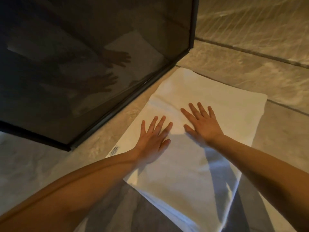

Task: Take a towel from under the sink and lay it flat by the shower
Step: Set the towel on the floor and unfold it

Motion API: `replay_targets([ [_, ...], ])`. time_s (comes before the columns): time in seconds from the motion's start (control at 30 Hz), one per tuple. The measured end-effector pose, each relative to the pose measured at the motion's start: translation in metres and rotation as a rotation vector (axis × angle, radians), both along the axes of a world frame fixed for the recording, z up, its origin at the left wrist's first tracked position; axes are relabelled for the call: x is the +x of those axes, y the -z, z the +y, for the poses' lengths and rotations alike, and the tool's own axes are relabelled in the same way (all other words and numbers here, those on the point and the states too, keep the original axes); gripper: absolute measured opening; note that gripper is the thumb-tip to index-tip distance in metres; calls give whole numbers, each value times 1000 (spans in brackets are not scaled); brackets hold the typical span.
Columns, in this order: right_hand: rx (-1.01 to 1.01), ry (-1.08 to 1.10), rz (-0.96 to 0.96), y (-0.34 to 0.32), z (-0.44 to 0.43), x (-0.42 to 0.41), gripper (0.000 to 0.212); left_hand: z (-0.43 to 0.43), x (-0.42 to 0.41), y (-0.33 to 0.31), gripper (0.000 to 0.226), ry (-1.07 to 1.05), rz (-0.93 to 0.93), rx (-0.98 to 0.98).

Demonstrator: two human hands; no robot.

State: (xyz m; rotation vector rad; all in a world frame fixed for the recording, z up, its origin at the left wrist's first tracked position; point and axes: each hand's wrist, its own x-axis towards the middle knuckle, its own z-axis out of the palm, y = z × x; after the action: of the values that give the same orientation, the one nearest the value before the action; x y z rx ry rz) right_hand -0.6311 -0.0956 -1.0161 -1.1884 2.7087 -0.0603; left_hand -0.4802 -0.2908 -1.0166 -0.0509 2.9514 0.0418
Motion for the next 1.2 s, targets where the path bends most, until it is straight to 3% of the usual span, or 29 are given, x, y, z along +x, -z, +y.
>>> replay_targets([
  [0.27,-98,115,-8,5,27,48,61,-24,-15,-13,60,36,-17,135],
  [0.37,-109,107,10,7,40,48,60,-43,-29,-26,63,-119,42,205],
  [0.47,-143,160,-1,8,37,54,58,-51,-51,-38,66,-356,92,425],
  [0.57,-167,202,-29,8,33,59,57,-58,-72,-45,74,-460,24,580],
  [0.7,-158,223,-35,5,31,61,57,-60,-86,-46,74,-621,88,965],
  [0.83,-161,219,-32,4,31,61,57,-72,-87,-47,59,-570,149,889],
  [1.0,-165,220,-20,5,31,62,57,-80,-88,-53,18,-489,-54,799],
  [1.2,-152,219,-8,6,32,62,56,-91,-93,-74,45,-337,-150,941],
])
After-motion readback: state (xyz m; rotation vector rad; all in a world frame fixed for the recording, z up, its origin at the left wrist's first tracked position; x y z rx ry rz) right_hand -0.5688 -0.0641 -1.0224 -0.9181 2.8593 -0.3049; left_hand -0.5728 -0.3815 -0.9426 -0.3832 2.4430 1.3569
